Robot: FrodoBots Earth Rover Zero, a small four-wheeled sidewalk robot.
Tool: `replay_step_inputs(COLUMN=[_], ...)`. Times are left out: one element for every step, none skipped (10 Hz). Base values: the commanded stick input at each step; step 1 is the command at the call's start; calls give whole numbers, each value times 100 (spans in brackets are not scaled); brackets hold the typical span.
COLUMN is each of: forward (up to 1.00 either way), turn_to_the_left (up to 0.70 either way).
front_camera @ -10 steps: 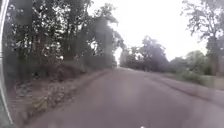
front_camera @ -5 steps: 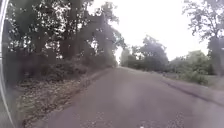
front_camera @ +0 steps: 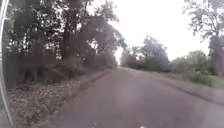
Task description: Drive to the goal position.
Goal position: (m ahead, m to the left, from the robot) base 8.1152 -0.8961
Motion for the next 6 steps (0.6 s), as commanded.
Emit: replay_step_inputs(forward=[70, 70, 70, 70, 70, 70], turn_to_the_left=[1, 1, 1, 1, 1, 1])
